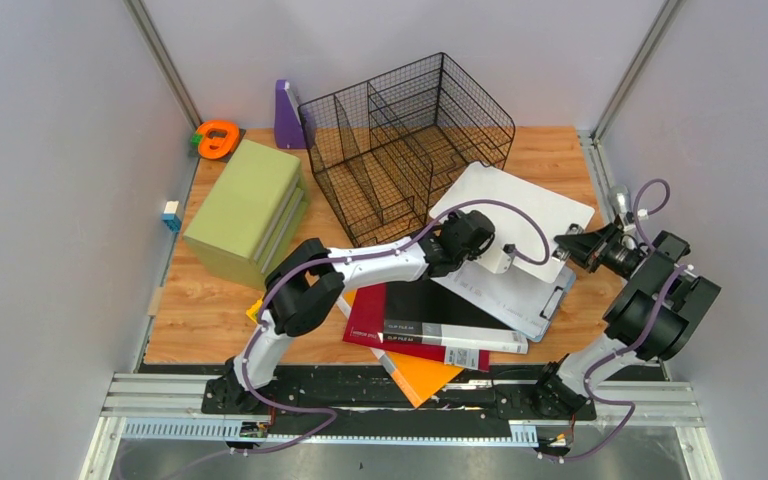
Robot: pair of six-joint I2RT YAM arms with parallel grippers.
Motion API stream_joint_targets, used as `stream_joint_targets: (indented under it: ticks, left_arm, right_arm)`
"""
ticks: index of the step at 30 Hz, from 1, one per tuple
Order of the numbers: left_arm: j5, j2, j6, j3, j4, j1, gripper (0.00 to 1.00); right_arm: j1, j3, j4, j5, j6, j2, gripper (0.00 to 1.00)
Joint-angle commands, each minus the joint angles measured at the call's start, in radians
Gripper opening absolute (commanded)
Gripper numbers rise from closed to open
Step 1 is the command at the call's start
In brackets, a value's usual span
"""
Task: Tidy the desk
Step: Place the folder in the storage box.
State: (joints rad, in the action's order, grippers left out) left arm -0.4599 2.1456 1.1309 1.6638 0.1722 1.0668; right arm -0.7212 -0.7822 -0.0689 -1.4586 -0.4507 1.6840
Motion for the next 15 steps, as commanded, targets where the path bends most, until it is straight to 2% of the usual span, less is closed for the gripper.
stream_joint_targets:
  ticks: [1,9,15]
  left_arm:
    - [-0.033,-0.003,0.05,0.006,-0.111,-0.024,0.48]
    - [-0.035,0.018,0.092,-0.018,-0.19,-0.045,0.4]
    - [-0.018,0.025,0.122,-0.035,-0.243,-0.07,0.38]
  right_arm:
    - [0.005,0.023,0.089,-0.058,-0.017,-0.06,0.0]
    - [0.017,0.079,0.14,-0.051,-0.02,-0.127,0.0]
    - [0.046,0.104,0.185,-0.032,-0.039,-0.127,0.03]
